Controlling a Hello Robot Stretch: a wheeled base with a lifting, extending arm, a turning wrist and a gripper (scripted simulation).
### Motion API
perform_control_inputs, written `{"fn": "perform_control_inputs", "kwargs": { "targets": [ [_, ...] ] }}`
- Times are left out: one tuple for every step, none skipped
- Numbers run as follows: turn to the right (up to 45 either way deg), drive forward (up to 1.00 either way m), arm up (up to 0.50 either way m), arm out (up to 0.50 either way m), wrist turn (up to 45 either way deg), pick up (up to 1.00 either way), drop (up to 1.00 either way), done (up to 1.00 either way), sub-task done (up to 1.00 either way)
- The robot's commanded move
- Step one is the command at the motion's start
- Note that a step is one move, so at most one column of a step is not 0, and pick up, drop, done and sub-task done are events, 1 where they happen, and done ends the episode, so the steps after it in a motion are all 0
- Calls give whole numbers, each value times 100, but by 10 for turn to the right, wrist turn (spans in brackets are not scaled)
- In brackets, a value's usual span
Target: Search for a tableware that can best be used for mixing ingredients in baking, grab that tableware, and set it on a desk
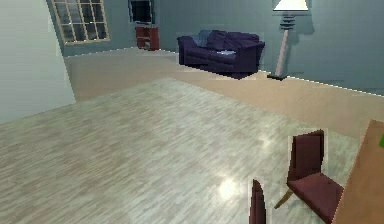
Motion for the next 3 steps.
{"fn": "perform_control_inputs", "kwargs": {
  "targets": [
    [0,0,0,0,-450,0,0,0,0],
    [0,0,0,0,-270,0,0,0,0],
    [0,0,0,-28,0,0,0,0,0]
  ]
}}
